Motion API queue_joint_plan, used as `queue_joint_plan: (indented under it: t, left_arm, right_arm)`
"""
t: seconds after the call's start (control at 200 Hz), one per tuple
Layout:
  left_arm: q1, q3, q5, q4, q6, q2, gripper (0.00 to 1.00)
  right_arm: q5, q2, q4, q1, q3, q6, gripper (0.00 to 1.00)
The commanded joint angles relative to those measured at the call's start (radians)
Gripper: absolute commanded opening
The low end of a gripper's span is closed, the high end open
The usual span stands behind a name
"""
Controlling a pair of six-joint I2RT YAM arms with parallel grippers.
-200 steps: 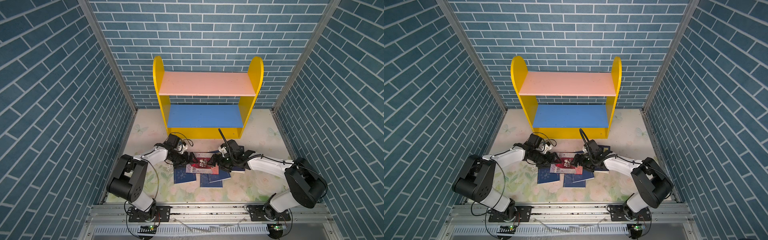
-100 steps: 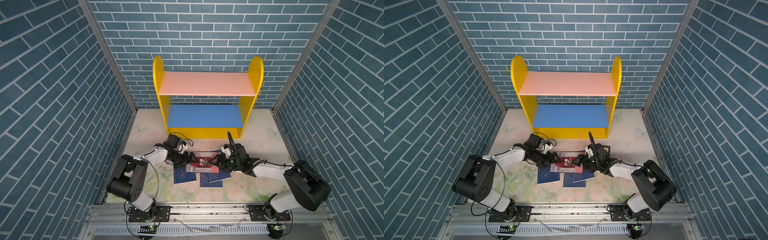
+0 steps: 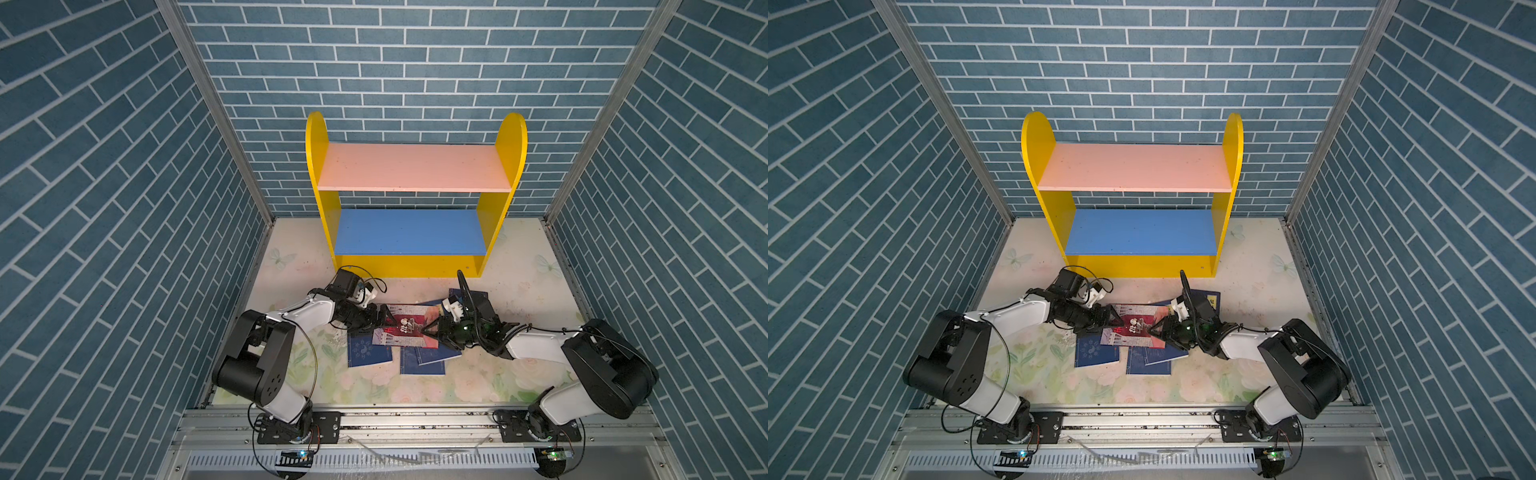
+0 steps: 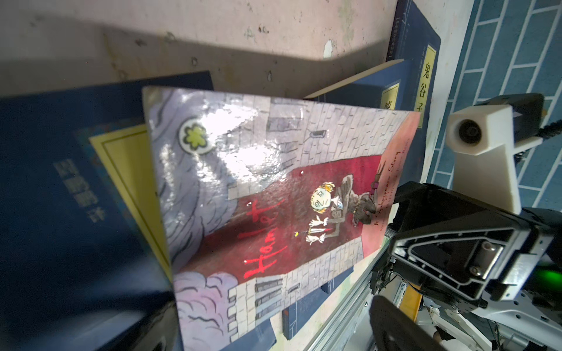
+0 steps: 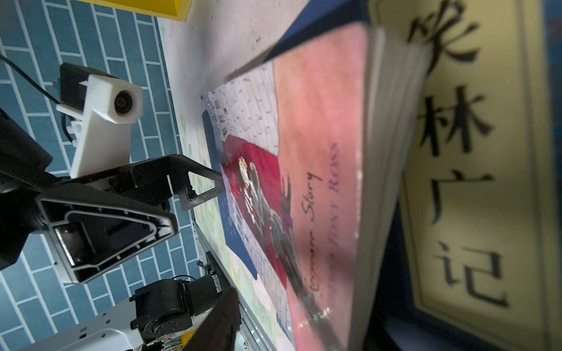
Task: Stacking books/files
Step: Pick up the book from the books.
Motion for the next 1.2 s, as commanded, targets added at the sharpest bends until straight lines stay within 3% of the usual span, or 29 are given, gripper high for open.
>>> queue_joint_plan:
  t: [0.0,0.325,0.445,0.585,0.73,1.005,1.19]
  left_arm:
    - [-0.008,-0.026,0.030,0.014,0.000,-0.028,1.00]
    - [-0.008,-0.031,0.011,0.007,0.007,-0.083,1.00]
    - [-0.008,-0.018,-0.022,-0.029,0.036,-0.130,1.00]
    - [-0.004,0.006,-0.131,-0.123,0.117,-0.244,1.00]
    - [0.039,0.040,-0.316,-0.240,0.182,-0.365,1.00]
    - [0.194,0.103,-0.211,-0.245,0.187,-0.511,1.00]
    - [0.298,0.241,-0.169,-0.294,0.188,-0.549,1.00]
  right_arm:
    - [-0.013,0.002,-0.014,0.004,-0.028,0.026,0.46]
    - [-0.017,-0.053,-0.023,0.005,-0.020,0.011,0.10]
    - [-0.026,-0.067,-0.025,0.003,-0.018,0.006,0.02]
    - [-0.033,-0.118,-0.050,0.004,-0.013,-0.006,0.00]
    - [-0.035,-0.226,-0.214,0.003,0.039,-0.065,0.00]
    - [-0.090,-0.442,-0.640,0.003,0.263,-0.221,0.00]
    - [-0.120,-0.454,-0.890,0.003,0.580,-0.331,0.00]
